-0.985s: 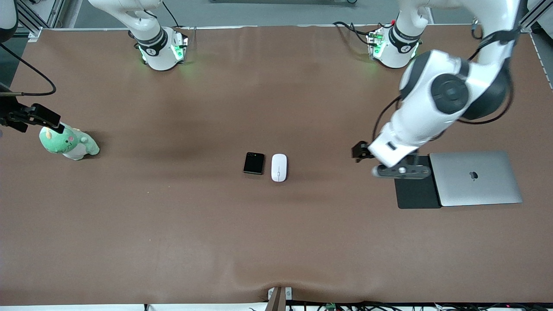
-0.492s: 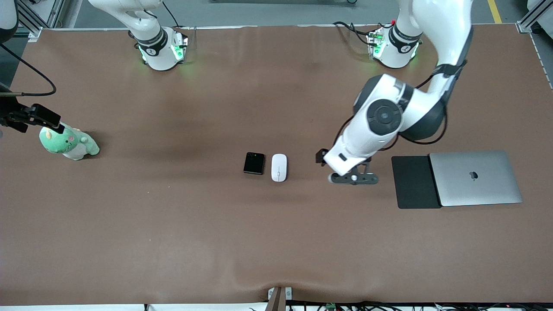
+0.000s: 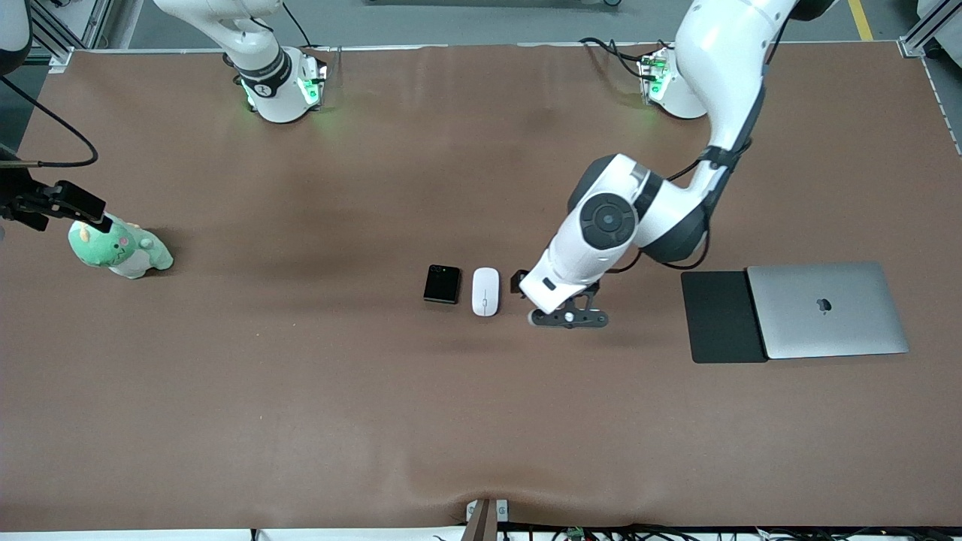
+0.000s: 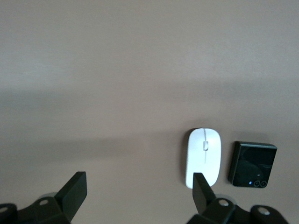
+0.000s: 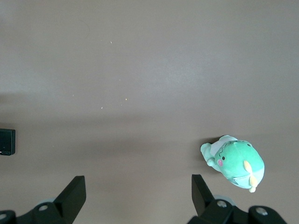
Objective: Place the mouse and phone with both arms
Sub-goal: 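Lower the left gripper and grasp the white mouse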
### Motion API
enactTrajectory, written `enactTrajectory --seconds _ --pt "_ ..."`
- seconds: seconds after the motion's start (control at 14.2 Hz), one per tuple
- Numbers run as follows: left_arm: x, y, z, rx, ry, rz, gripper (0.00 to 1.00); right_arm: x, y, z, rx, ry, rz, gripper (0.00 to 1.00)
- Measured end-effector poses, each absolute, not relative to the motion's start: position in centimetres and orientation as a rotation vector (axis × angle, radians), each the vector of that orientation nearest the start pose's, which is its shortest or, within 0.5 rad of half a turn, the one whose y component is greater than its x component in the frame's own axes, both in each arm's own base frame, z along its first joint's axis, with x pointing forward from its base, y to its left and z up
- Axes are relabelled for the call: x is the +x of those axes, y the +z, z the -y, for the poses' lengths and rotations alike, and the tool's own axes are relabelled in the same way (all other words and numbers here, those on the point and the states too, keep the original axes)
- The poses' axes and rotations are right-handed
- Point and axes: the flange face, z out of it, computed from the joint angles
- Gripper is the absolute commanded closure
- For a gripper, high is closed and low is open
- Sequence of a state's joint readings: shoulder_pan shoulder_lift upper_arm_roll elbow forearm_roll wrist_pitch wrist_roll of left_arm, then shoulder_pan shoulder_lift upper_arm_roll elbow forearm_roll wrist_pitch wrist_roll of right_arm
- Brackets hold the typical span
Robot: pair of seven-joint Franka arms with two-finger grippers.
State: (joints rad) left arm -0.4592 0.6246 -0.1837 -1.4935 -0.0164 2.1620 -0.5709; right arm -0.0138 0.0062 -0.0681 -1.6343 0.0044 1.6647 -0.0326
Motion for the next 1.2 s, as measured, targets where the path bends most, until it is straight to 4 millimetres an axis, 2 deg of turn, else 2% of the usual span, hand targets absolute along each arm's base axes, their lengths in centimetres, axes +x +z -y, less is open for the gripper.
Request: enactTrajectory --seconds 0.42,0.98,1.2 --pt "57.3 26.2 45.9 -3.235 -0.035 0.001 0.00 56.2 59.9 4.6 -3.138 -0.038 -0.078 0.00" --pt "56.7 20.3 49.0 -3.231 -0.112 0.019 0.00 56.2 59.9 4.6 -3.138 -0.038 -0.078 0.00" --pt "55.6 19.0 50.8 -3.233 -0.170 0.038 0.00 56.2 59.9 4.6 -3.138 -0.038 -0.078 0.00"
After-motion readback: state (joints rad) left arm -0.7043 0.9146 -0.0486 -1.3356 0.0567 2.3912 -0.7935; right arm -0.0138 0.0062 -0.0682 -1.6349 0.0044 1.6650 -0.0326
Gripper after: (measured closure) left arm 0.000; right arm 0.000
